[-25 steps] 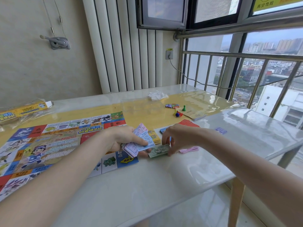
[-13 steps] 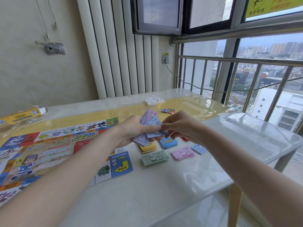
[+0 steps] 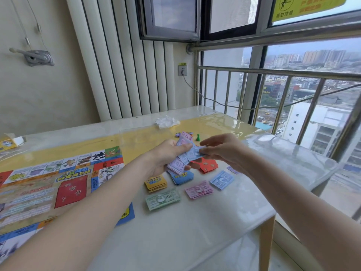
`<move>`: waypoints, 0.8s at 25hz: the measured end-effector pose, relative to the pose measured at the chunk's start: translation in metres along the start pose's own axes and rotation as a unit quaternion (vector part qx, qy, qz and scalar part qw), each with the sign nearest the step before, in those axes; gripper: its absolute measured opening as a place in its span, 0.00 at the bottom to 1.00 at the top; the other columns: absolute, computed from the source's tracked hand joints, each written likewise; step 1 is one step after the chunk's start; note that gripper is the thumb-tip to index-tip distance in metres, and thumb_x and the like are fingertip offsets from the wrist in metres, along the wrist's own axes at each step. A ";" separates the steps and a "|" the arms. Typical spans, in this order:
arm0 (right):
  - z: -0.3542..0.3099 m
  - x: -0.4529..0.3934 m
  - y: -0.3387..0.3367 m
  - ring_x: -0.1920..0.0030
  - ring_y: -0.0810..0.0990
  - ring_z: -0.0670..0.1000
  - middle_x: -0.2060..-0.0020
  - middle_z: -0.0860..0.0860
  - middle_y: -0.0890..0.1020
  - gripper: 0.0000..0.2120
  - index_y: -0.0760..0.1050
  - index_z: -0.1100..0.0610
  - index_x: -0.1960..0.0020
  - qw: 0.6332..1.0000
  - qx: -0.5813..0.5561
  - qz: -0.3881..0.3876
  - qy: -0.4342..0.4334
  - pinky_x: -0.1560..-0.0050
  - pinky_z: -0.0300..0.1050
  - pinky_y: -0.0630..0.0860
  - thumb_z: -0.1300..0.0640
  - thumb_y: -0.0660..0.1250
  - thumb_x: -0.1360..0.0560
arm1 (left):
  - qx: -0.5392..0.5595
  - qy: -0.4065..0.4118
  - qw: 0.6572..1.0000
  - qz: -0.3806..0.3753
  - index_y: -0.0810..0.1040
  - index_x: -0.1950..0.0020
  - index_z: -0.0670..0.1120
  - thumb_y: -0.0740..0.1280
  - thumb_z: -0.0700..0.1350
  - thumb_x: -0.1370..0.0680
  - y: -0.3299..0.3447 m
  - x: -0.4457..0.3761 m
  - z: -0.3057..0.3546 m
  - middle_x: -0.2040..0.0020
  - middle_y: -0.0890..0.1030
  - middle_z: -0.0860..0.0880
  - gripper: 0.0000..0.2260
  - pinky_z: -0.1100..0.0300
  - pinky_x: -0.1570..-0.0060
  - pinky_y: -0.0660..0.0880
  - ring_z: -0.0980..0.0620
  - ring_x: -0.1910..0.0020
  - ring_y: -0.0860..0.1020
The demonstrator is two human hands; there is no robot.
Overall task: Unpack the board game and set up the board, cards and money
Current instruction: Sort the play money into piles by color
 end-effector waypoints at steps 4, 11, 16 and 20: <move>0.009 -0.001 -0.020 0.65 0.80 0.51 0.62 0.59 0.79 0.10 0.76 0.69 0.47 0.999 0.020 0.030 0.005 0.64 0.34 0.80 0.73 0.65 0.28 | -0.001 0.014 1.000 -0.015 0.75 0.52 0.41 0.62 0.44 0.21 0.018 -0.010 -0.009 0.65 0.84 0.46 0.08 0.64 0.74 0.77 0.53 0.70 0.82; 0.009 0.002 -0.016 0.66 0.78 0.51 0.62 0.58 0.81 0.05 0.78 0.60 0.58 0.994 0.110 0.003 0.015 0.65 0.38 0.78 0.69 0.70 0.30 | -0.039 0.024 0.999 0.001 0.76 0.57 0.40 0.62 0.50 0.22 0.027 -0.013 -0.008 0.71 0.82 0.46 0.14 0.66 0.75 0.76 0.55 0.74 0.80; 0.013 0.005 -0.043 0.68 0.76 0.49 0.66 0.56 0.80 0.08 0.79 0.64 0.52 0.993 0.109 0.016 0.050 0.69 0.33 0.77 0.69 0.70 0.31 | -0.058 0.010 0.997 0.052 0.75 0.58 0.38 0.61 0.55 0.23 0.021 -0.014 -0.009 0.74 0.80 0.46 0.19 0.66 0.76 0.75 0.55 0.78 0.77; 0.029 0.013 -0.063 0.66 0.77 0.49 0.64 0.57 0.80 0.06 0.78 0.66 0.54 0.986 0.132 0.009 0.097 0.66 0.34 0.79 0.69 0.70 0.31 | -0.046 0.005 0.995 0.083 0.75 0.56 0.38 0.60 0.55 0.22 0.019 -0.011 -0.009 0.67 0.79 0.43 0.20 0.66 0.77 0.74 0.56 0.79 0.76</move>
Point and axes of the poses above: each hand's wrist, its own x-axis away from the middle knuckle, its own y-axis out of the palm, z = x × y, the point moved 8 cm from there along -x, towards the middle knuckle
